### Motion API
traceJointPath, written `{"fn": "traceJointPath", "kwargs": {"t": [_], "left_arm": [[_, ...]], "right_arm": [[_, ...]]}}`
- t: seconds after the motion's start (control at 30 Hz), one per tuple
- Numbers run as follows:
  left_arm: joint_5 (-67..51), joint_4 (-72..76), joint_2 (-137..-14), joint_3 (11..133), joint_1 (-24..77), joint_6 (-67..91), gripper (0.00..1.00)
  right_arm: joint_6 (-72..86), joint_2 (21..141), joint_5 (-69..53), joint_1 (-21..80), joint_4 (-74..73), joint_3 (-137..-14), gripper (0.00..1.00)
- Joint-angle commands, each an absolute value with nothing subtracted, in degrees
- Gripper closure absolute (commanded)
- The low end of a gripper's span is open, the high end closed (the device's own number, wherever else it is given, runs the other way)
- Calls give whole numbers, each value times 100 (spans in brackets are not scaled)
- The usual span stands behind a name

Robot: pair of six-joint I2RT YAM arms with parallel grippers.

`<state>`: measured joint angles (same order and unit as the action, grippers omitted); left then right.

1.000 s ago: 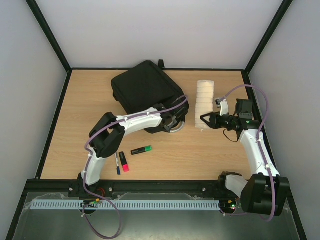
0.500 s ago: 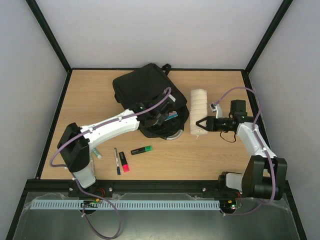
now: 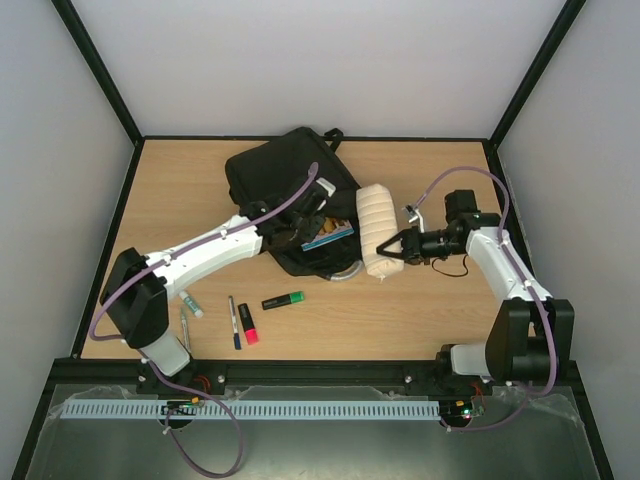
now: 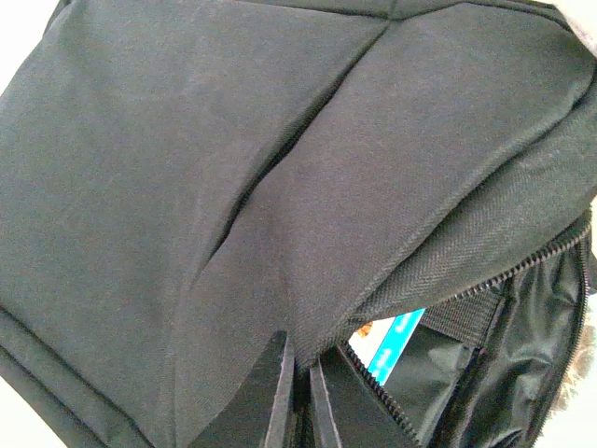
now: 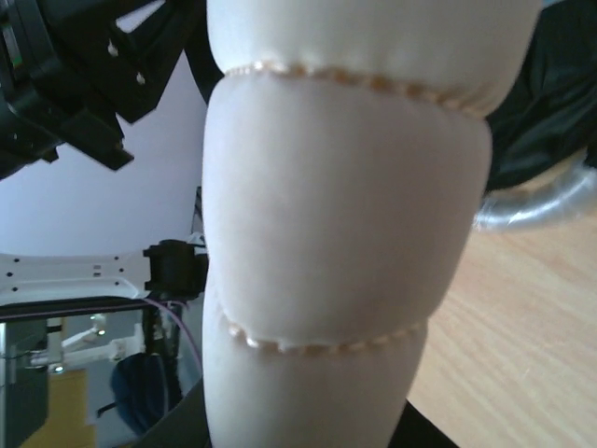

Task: Pack the student bag
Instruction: Place the stationery in the student bag.

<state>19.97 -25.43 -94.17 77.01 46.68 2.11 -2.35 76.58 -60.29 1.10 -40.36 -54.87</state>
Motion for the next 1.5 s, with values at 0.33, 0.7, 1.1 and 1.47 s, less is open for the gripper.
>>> {"fn": "traceJointPath", "kwargs": {"t": [0.33, 0.7, 1.1, 1.47], "left_arm": [[1763, -1969, -9032, 7487, 4168, 408, 98], [1463, -1818, -8859, 7444, 4109, 449, 97], [1060, -1425, -8399, 7175, 4107, 360, 98], [997, -1363, -8245, 7132, 4043, 343, 98]], "right_arm": [[299, 7097, -6018, 760, -4399, -4602, 91], [1006, 6793, -5944, 1320, -3489, -4026, 94], [930, 8712, -6539, 2293, -2308, -5021, 99], [2463, 10246, -5701, 2479, -210, -5830, 97]]}}
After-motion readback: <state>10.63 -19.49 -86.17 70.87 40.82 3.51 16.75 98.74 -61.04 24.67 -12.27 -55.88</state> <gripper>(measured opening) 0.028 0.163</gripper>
